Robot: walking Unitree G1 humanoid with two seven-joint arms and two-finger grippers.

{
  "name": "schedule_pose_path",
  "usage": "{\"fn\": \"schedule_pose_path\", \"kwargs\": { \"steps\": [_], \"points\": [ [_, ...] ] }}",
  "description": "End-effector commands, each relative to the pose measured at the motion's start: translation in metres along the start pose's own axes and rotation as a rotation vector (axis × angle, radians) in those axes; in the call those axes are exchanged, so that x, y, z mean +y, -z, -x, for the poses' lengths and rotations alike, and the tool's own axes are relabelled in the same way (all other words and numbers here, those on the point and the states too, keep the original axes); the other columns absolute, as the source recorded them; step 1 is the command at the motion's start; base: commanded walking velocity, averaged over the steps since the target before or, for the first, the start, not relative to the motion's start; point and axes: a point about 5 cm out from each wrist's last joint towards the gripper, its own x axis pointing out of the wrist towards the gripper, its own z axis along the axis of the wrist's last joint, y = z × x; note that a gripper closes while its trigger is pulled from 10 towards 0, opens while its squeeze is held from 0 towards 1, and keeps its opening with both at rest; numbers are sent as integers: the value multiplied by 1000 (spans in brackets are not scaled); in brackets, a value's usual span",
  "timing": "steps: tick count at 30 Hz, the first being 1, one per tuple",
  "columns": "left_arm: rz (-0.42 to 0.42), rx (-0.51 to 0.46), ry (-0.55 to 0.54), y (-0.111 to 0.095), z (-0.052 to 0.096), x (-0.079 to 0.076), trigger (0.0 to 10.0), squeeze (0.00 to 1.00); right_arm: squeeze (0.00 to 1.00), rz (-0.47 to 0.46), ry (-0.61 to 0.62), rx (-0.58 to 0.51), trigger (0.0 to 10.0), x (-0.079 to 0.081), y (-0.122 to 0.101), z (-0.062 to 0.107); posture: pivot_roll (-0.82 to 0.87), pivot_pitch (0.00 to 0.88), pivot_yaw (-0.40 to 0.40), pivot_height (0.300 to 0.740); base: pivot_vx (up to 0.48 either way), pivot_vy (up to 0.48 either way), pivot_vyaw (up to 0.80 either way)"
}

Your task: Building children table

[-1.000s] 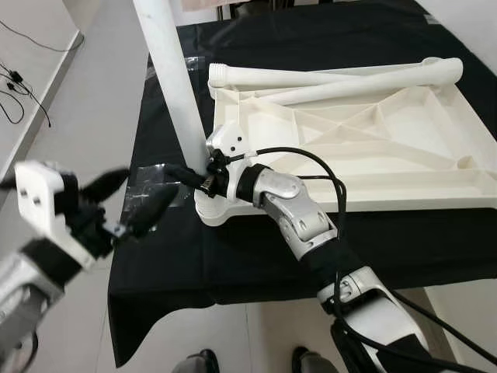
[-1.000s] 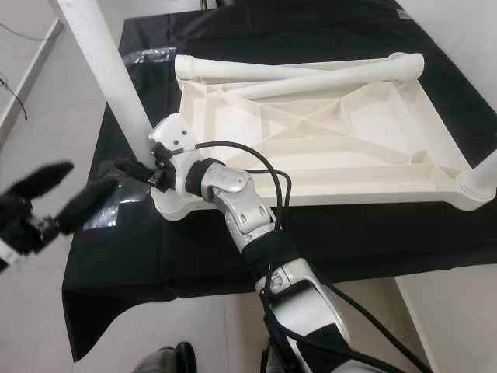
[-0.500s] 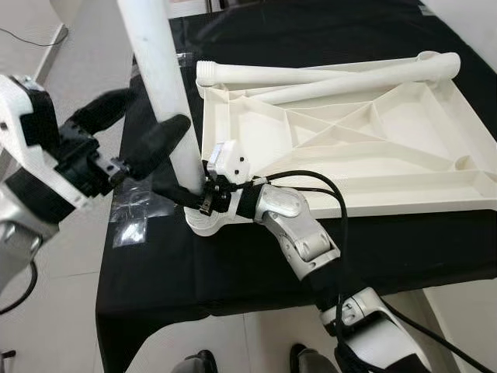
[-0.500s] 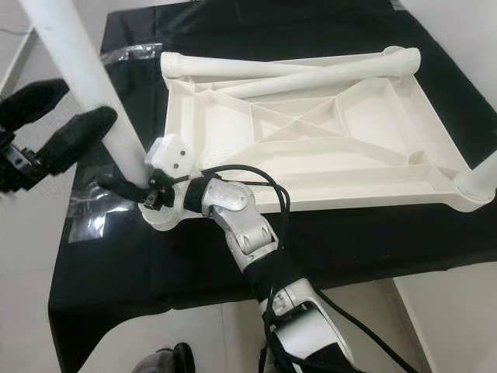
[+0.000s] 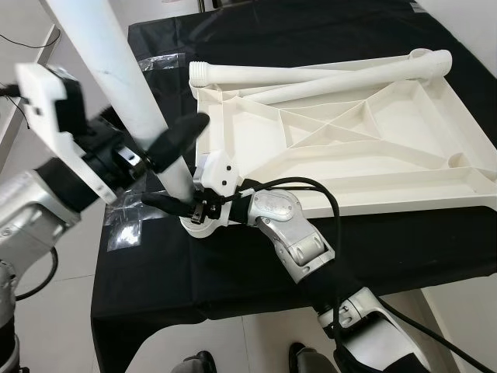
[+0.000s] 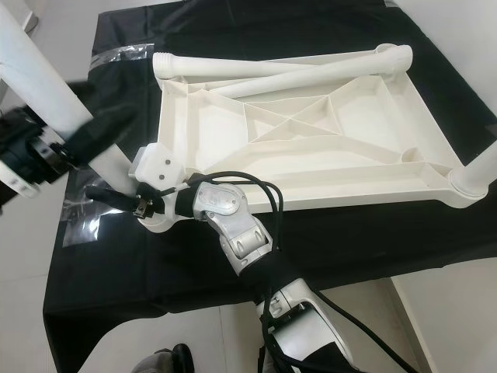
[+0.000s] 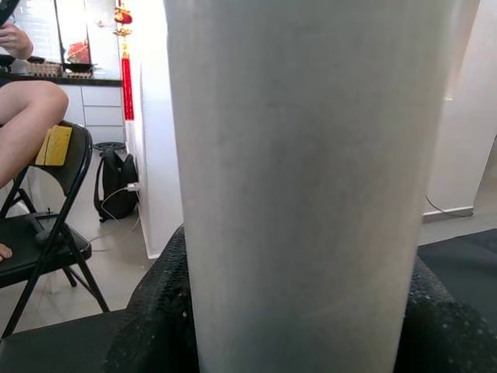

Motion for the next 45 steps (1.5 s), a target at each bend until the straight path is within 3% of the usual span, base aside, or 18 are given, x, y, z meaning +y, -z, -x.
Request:
{"fn": "schedule_pose_path", "kwargs": {
  "steps": [1, 7, 22, 23, 24, 25, 26, 33, 34, 36, 37, 45],
  "points": [
    [-21, 29, 6, 2, 3, -1, 0, 0, 0, -131, -20, 207, 10000, 17, 49, 11, 40, 287, 63, 740, 0, 0, 0],
    [-95, 17, -25, -5, 6, 5, 0, 0, 0, -205, 65, 244, 10000, 7, 54, 11, 43, 279, 59, 740, 0, 0, 0],
    [-99, 19, -42, 0, 6, 8, 353, 0, 0, -261, 153, 236, 10000, -17, 48, 15, 36, 265, 50, 740, 0, 0, 0],
    [-100, 22, -44, 1, 6, 9, 1098, 0, 765, -277, 166, 234, 10000, -22, 47, 16, 35, 261, 49, 740, 0, 0, 0],
    [-100, 22, -44, 1, 6, 9, 1098, 0, 765, -277, 166, 234, 10000, -22, 47, 16, 35, 261, 49, 740, 0, 0, 0],
    [-97, 23, -47, 2, 6, 10, 2039, 0, 1000, -290, 177, 223, 10000, -28, 43, 16, 33, 257, 48, 740, 0, 0, 0],
    [-93, 25, -50, 4, 4, 12, 2118, 0, 1000, -307, 186, 189, 10000, -36, 36, 15, 29, 249, 47, 740, 0, 0, 0],
    [-81, 33, -50, 8, 4, 17, 2157, 0, 1000, -256, 106, 89, 10000, -41, 19, 9, 24, 238, 49, 740, 0, 0, 0],
    [-75, 32, -52, 8, 3, 19, 2078, 0, 749, -251, 76, 60, 10000, -41, 16, 8, 26, 235, 47, 740, 0, 0, 0],
    [-71, 31, -54, 9, 3, 20, 2078, 0, 749, -250, 55, 41, 10000, -42, 13, 8, 29, 231, 46, 740, 0, 0, 0],
    [-66, 30, -56, 9, 3, 21, 2000, 0, 0, -246, 32, 22, 10000, -43, 10, 7, 29, 226, 46, 740, 0, 0, 0],
    [-28, 46, -33, 15, 4, 24, 2196, 0, 0, -200, -81, -71, 10000, -49, -10, 7, 28, 209, 45, 740, 0, 0, 0]
  ]
}}
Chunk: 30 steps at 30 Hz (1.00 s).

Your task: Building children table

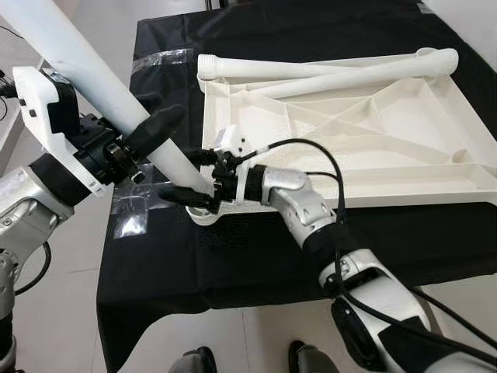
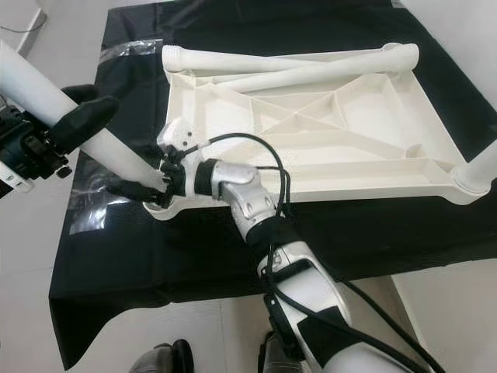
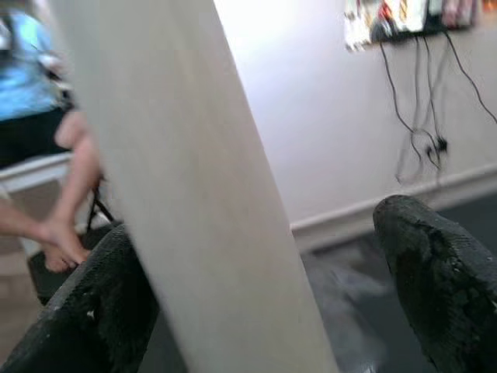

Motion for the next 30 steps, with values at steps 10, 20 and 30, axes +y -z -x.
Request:
{"fn": "schedule_pose_path", "kwargs": {
  "steps": [10, 20, 30],
  "points": [
    [42, 103, 348, 3, -12, -16, 2980, 0, 0, 57, -171, 12, 5529, 13, -4, -8, 26, 198, 42, 740, 0, 0, 0],
    [22, 136, 589, 3, -32, -23, 863, 0, 0, 81, -196, 90, 0, 17, 7, -18, 12, 189, 46, 740, 0, 0, 0],
    [12, 134, 686, -1, -37, -27, 2863, 0, 0, 67, -190, 87, 0, 16, 7, -18, 10, 186, 50, 740, 0, 0, 0]
  ]
}}
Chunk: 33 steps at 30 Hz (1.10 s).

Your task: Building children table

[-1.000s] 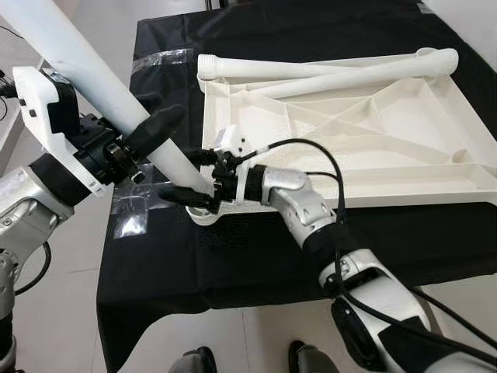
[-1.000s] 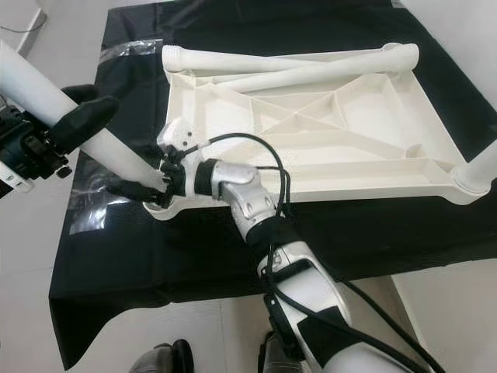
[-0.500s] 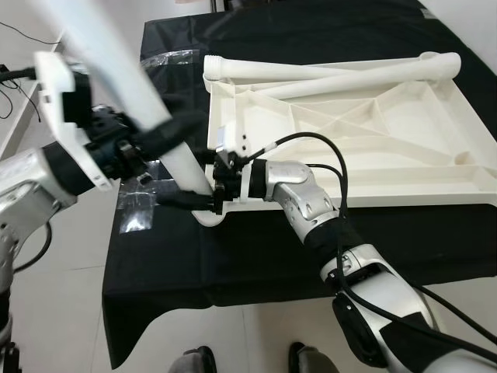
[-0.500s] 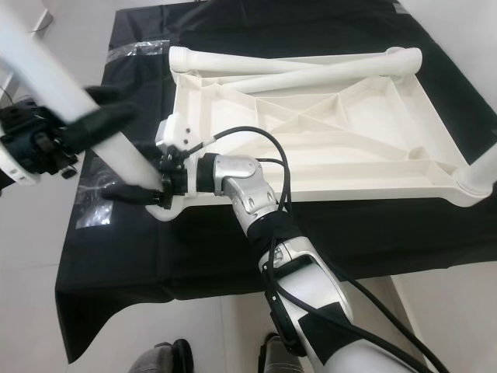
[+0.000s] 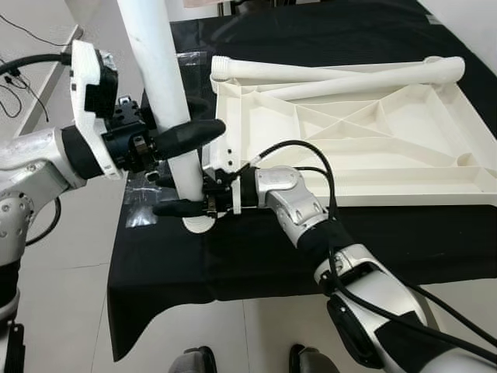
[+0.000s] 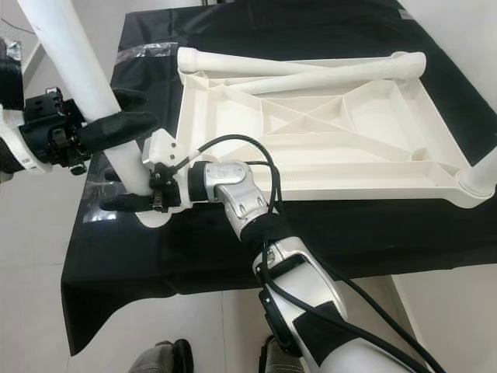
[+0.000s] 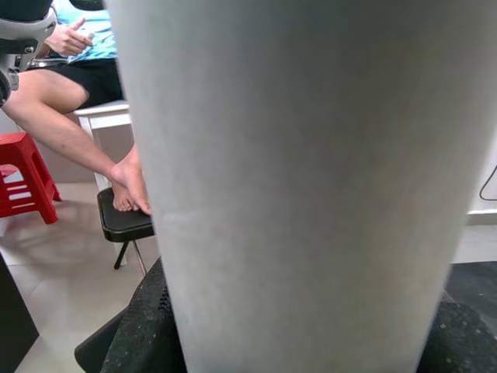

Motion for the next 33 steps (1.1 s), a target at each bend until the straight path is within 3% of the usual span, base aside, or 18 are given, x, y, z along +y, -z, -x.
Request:
{"fn": "schedule_pose_path", "kwargs": {
  "steps": [1, 2, 7, 9, 10, 11, 16, 20, 22, 25, 26, 27, 28, 29, 30, 31, 32, 33],
  "points": [
    [37, 6, 185, 3, -11, -17, 2863, 0, 0, -9, 7, 3, 0, -1, -3, -7, 10, 186, 50, 740, 0, 0, 0],
    [49, -11, 136, 4, -12, -13, 10000, 1000, 0, -14, 36, -3, 0, -2, -2, -7, 10, 184, 49, 740, 0, 0, 0],
    [87, -71, -1, 9, -4, -7, 10000, 1000, 0, -43, 163, -46, 0, -9, -2, -4, 11, 175, 51, 740, 0, 0, 0],
    [97, -98, -120, 12, 10, -3, 10000, 1000, 0, -71, 203, -102, 0, -15, -7, 2, 12, 173, 51, 740, 0, 0, 0],
    [97, -98, -120, 12, 10, -3, 10000, 1000, 0, -71, 203, -102, 0, -15, -7, 2, 12, 173, 51, 740, 0, 0, 0],
    [108, -117, -244, 16, 27, 0, 10000, 1000, 0, -96, 214, -153, 0, -19, -12, 8, 14, 175, 50, 740, 0, 0, 0],
    [143, -122, -389, 27, 49, -2, 10000, 1000, 0, -109, 203, -188, 0, -21, -16, 14, 17, 180, 49, 740, 0, 0, 0],
    [177, -81, -496, 45, 64, -14, 10000, 1000, 0, -107, 205, -205, 0, -23, -18, 17, 31, 202, 47, 740, 0, 0, 0],
    [210, 16, -603, 70, 73, -37, 10000, 1000, 0, -102, 214, -210, 0, -25, -19, 21, 50, 228, 46, 740, 0, 0, 0],
    [222, 62, -622, 79, 73, -47, 10000, 1000, 0, -95, 214, -205, 0, -26, -19, 23, 53, 231, 46, 740, 0, 0, 0],
    [252, 102, -617, 88, 71, -63, 10000, 510, 0, -86, 204, -195, 627, -26, -18, 25, 61, 249, 46, 740, 0, 0, 0],
    [252, 102, -617, 88, 71, -63, 10000, 510, 0, -86, 204, -195, 627, -26, -18, 25, 61, 249, 46, 740, 0, 0, 0],
    [276, 159, -593, 97, 67, -82, 10000, 0, 0, -69, 188, -177, 10000, -26, -17, 27, 67, 267, 45, 740, 0, 0, 0],
    [276, 159, -593, 97, 67, -82, 10000, 0, 0, -69, 188, -177, 10000, -26, -17, 27, 67, 267, 45, 740, 0, 0, 0],
    [303, 205, -572, 105, 63, -100, 10000, 0, 0, -52, 166, -156, 10000, -24, -16, 29, 74, 283, 44, 740, 0, 0, 0],
    [303, 205, -572, 105, 63, -100, 10000, 0, 0, -52, 166, -156, 10000, -24, -16, 29, 74, 283, 44, 740, 0, 0, 0],
    [332, 268, -542, 115, 56, -125, 10000, 0, 0, -16, 137, -103, 10000, -23, -12, 32, 77, 307, 45, 740, 0, 0, 0],
    [332, 268, -542, 115, 56, -125, 10000, 0, 0, -16, 137, -103, 10000, -23, -12, 32, 77, 307, 45, 740, 0, 0, 0]
  ]
}}
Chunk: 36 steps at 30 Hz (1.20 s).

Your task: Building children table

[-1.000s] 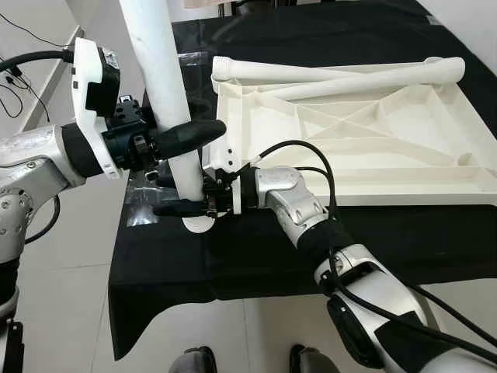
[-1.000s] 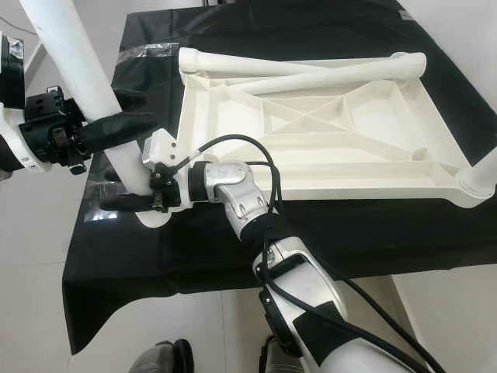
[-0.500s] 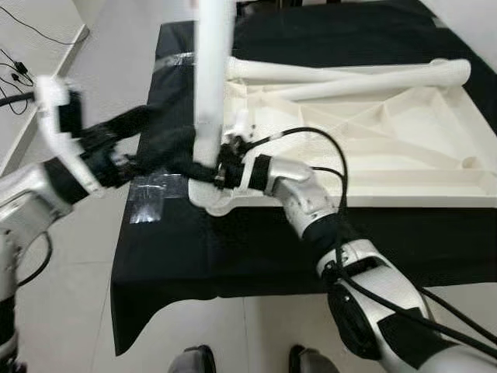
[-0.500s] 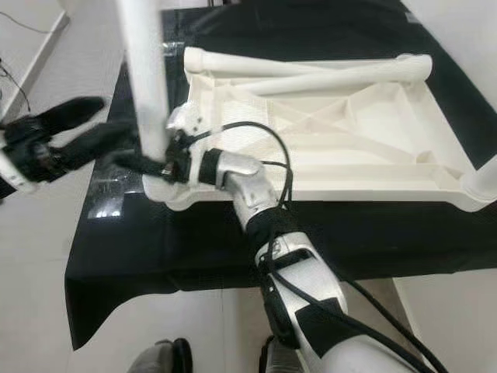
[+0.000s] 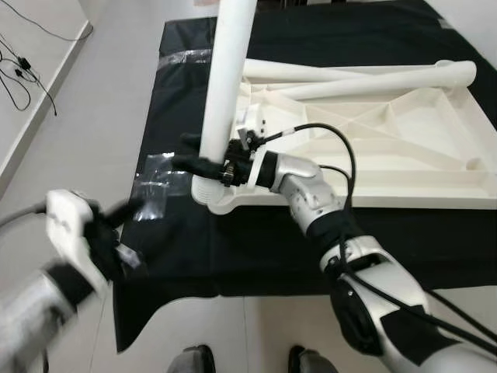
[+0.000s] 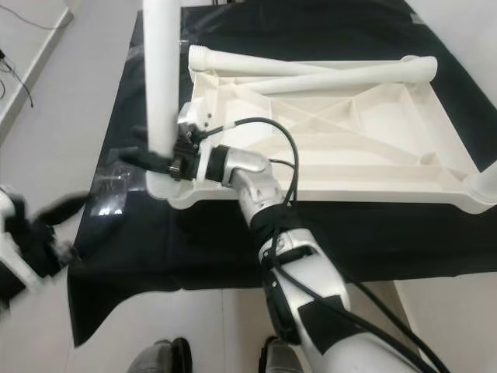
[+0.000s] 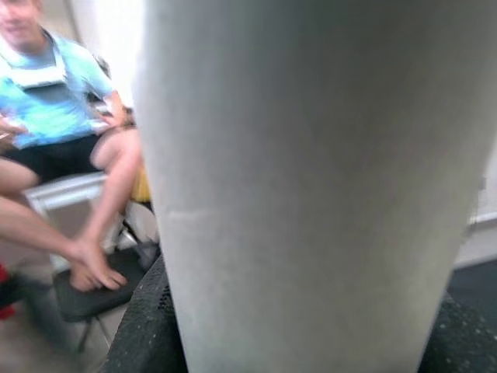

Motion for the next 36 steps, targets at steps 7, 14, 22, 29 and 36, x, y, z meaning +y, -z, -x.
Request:
{"fn": "schedule_pose_path", "kwargs": {
  "steps": [7, 14, 22, 29, 36],
  "points": [
    [23, -24, -27, 5, 2, -18, 10000, 0, 0, 54, -74, 59, 10000, 4, 2, -1, 80, 324, 45, 740, 0, 0, 0],
    [-1, -30, -38, 3, 4, -28, 10000, 0, 0, 79, -51, 101, 10000, 2, 6, 2, 88, 348, 41, 740, 0, 0, 0],
    [-31, -86, -174, -3, 1, -19, 10000, 0, 0, 80, -56, 105, 10000, 3, 8, -1, 92, 354, 35, 740, 0, 0, 0],
    [-46, -94, -230, -3, 2, -17, 10000, 0, 0, 68, -81, 98, 10000, 8, 11, -7, 102, 354, 31, 740, 0, 0, 0],
    [-43, -98, -226, -3, 1, -17, 10000, 0, 0, 153, -325, 273, 10000, 28, 30, -11, 119, 368, 25, 740, 0, 0, 0]
  ]
}}
